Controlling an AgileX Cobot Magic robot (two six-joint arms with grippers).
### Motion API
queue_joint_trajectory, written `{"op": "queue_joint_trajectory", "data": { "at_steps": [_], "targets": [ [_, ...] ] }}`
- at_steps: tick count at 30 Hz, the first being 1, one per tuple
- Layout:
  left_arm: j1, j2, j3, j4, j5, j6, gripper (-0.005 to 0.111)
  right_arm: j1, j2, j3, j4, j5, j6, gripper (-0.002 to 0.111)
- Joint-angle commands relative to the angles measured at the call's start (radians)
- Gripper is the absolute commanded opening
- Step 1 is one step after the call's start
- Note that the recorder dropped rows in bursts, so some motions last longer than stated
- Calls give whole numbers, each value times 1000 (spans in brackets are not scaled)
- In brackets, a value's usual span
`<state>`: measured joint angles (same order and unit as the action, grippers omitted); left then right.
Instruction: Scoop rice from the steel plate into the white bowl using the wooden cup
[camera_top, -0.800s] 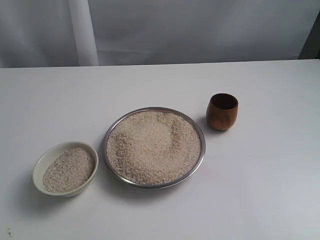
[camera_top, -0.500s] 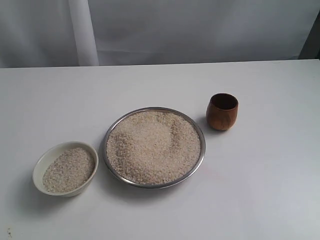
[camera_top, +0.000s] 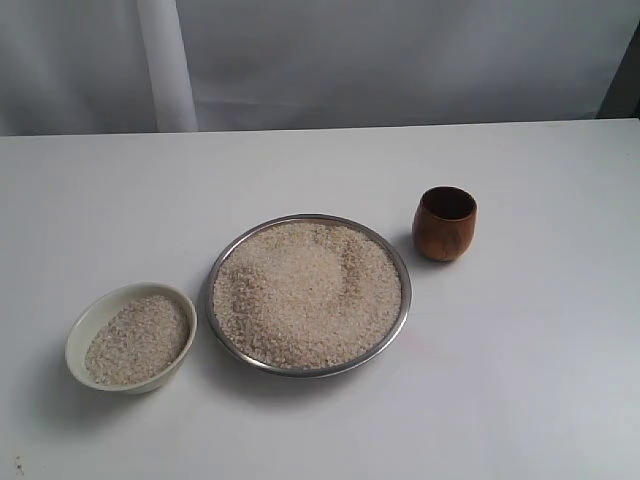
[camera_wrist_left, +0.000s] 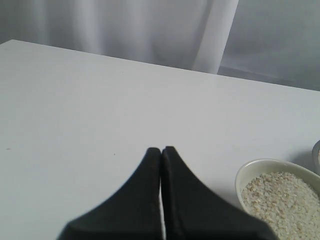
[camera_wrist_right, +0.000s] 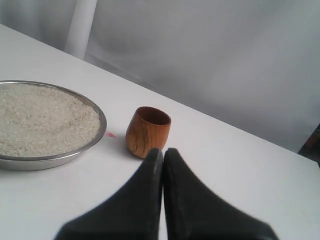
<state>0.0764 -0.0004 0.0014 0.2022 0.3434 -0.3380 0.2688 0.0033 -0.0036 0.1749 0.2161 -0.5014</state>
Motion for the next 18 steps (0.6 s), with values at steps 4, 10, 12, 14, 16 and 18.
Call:
{"op": "queue_joint_trajectory", "data": {
  "at_steps": [4,10,12,14,16,18],
  "targets": [
    [-6,0,-1,-6,-6,-2,0,-4,-3,-47,4,41,4,0],
    [-6,0,-1,-6,-6,-2,0,-4,194,-150,-46,30,-21,0],
    [-6,0,-1,-6,-6,-2,0,-4,298,-182,-94,-23,-80,0],
    [-6,0,-1,-6,-6,-2,0,-2,398,-210,-92,-99,-103,0],
    [-6,0,-1,-6,-6,-2,0,0,496,-238,-92,-153,-101,0],
    [-6,0,-1,-6,-6,-2,0,0,597,-265,-92,-188,-98,0]
  ]
}}
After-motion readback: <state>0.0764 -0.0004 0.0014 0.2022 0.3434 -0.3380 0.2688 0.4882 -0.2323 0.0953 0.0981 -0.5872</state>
